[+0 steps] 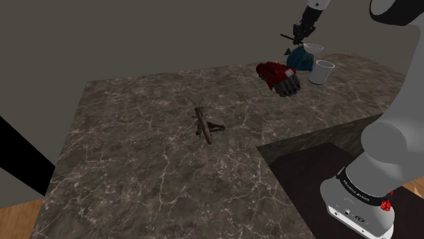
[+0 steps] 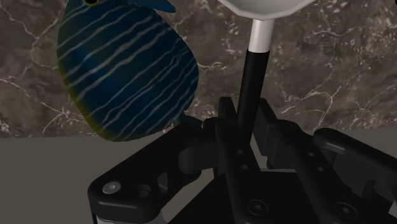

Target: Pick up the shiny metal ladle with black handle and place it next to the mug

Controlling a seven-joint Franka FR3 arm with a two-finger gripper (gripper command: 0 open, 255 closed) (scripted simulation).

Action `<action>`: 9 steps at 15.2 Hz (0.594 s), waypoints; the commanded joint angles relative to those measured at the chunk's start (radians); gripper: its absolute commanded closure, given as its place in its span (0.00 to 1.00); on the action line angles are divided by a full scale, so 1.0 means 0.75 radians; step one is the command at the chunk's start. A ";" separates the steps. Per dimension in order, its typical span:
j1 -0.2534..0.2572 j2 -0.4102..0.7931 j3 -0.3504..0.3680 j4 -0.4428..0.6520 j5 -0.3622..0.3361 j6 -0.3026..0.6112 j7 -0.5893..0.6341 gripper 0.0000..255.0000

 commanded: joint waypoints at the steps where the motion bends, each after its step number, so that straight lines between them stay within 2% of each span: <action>1: 0.003 -0.001 0.001 -0.041 0.002 0.040 -0.004 1.00; 9: 0.007 0.018 0.005 -0.155 0.013 0.172 -0.025 1.00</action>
